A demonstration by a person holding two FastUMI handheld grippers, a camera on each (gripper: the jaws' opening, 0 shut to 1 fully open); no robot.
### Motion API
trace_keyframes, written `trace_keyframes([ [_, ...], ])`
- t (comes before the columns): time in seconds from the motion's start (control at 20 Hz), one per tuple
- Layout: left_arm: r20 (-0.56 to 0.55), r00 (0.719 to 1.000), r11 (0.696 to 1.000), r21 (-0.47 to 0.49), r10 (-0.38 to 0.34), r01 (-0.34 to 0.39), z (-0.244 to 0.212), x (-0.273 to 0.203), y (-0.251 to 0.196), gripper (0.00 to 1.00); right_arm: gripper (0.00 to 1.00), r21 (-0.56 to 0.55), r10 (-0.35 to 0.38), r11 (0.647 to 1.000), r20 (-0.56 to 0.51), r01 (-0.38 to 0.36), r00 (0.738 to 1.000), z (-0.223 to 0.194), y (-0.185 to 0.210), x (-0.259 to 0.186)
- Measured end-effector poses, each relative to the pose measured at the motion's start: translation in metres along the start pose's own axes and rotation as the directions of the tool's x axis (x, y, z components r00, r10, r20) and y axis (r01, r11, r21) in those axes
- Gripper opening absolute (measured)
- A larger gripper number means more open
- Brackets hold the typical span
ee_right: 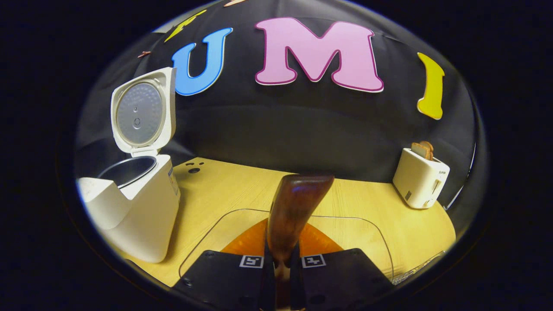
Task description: Close the left gripper, press the button to open the rice cooker; take a wooden spoon from the chopstick holder with the right hand, scoop a spoonful of rice and pour it into the rice cooker, then put the wooden spoon back into the chopstick holder.
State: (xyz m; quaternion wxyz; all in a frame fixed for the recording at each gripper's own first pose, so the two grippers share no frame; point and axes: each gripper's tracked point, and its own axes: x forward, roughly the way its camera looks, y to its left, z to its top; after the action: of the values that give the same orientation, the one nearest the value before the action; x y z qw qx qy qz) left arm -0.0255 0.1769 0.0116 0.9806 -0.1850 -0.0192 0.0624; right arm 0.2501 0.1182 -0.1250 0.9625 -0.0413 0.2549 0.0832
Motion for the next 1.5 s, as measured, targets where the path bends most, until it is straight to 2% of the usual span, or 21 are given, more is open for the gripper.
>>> trace_keyframes([
  [0.3,-0.005,1.000,1.000,-0.009,-0.001,0.001,-0.004,0.001,0.001,0.96,0.17,0.149,0.009,0.989,0.021,-0.012,1.000,0.004,0.002,-0.001],
  [0.6,-0.018,1.000,1.000,0.015,-0.007,0.008,-0.007,0.001,-0.004,0.96,0.17,0.323,0.017,0.946,0.056,-0.034,0.998,0.012,-0.007,-0.007],
  [0.85,-0.024,1.000,1.000,0.024,-0.014,0.015,-0.009,0.000,-0.010,0.96,0.17,0.312,-0.013,0.950,0.112,-0.022,0.994,0.029,-0.019,-0.013],
  [1.0,-0.017,1.000,0.999,0.046,-0.013,0.014,-0.008,0.000,-0.013,0.95,0.16,0.354,-0.001,0.934,0.138,-0.048,0.990,0.040,-0.018,-0.020],
  [1.5,-0.005,1.000,0.997,0.076,-0.010,0.011,-0.005,-0.007,-0.024,0.96,0.17,0.364,-0.005,0.929,0.199,-0.070,0.980,0.074,-0.020,-0.032],
])
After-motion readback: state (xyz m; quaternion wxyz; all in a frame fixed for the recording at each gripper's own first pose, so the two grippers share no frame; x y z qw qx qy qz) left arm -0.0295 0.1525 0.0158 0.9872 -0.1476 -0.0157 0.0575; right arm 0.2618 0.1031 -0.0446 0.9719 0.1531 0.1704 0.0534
